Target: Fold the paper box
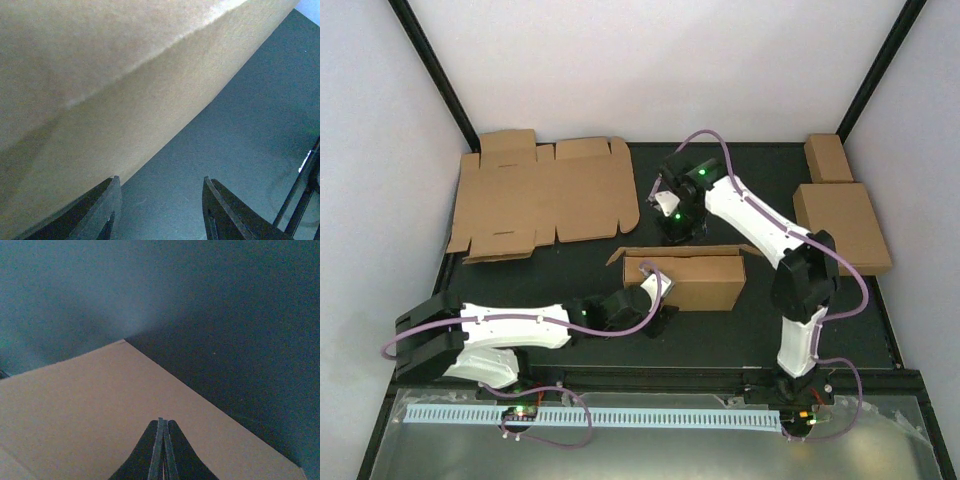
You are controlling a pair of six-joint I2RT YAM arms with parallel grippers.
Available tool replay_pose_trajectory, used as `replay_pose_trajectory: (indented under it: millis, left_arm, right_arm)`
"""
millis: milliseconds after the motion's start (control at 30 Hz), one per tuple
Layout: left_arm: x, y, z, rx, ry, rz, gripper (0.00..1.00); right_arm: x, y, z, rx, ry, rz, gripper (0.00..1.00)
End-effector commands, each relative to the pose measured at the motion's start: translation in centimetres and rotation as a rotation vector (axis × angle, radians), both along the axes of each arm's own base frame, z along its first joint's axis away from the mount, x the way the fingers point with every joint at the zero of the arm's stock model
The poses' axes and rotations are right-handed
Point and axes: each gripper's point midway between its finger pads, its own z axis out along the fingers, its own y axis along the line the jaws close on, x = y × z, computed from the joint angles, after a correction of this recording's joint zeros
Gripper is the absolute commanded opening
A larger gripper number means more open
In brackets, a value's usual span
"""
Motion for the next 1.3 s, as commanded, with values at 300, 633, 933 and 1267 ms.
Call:
replay_pose_trajectory:
  millis: [300,633,933,1267]
  left_arm:
    - [0.3,-0.7,1.6,-0.044,-0.038,-0.014,0.47]
    - [-0.1,-0.8,1.5,-0.045,-0.035,-0.025,0.47]
    - [-0.1,-0.8,1.4,-0.039,-0.045,-0.026,0.47]
    - [0.1,-0.9,1.4,-0.035,-0.051,-0.024,0.47]
  right_arm:
    - [3.0,2.2,2.0,0.037,-0.04,0.008,0.02]
    - [7.9,2.8,3.9,0.089,-0.121,-0.117,0.02]
    - [7.4,2.3,-0.4,0.031,-0.013,-0.116,0.02]
    - [2.2,2.1,-2.1,0.034,0.053,-0.025,0.02]
